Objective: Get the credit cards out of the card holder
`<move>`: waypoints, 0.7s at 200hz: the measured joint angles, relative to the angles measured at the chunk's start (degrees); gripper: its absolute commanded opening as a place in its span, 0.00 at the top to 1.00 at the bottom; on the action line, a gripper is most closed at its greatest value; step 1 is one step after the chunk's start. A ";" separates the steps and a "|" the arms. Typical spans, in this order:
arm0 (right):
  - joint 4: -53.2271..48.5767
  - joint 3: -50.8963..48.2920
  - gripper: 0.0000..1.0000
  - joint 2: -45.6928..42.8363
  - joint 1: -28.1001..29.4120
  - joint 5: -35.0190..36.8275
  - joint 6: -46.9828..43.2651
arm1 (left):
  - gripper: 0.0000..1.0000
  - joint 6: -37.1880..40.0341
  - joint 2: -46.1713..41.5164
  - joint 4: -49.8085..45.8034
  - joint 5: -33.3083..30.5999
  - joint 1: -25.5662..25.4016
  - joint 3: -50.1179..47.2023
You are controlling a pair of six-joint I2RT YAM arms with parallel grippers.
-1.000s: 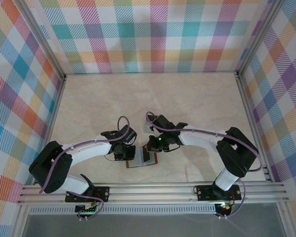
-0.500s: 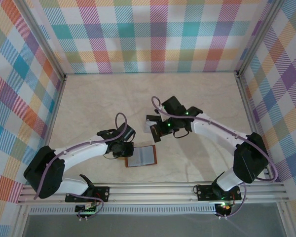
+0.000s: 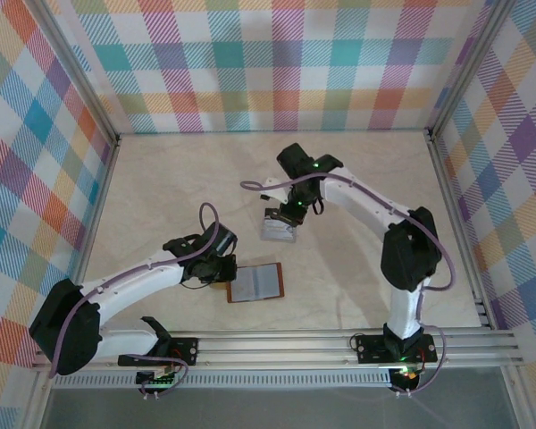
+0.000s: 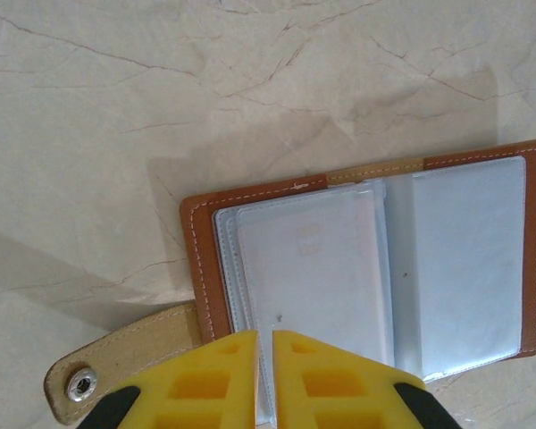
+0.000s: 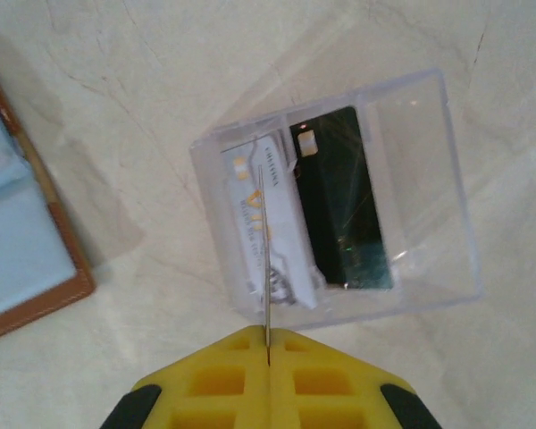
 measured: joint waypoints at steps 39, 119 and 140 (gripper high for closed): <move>-5.55 12.20 1.00 8.87 -0.48 0.70 -8.26 | 0.87 0.00 -1.31 -0.42 0.00 0.92 -0.44; -12.55 22.60 0.96 19.80 -1.11 1.27 -13.20 | 0.87 0.02 -1.36 -0.39 0.46 2.73 -1.97; -12.90 22.97 0.86 21.05 -1.16 1.36 -13.51 | 0.87 0.02 -1.36 -0.37 0.59 2.97 -2.08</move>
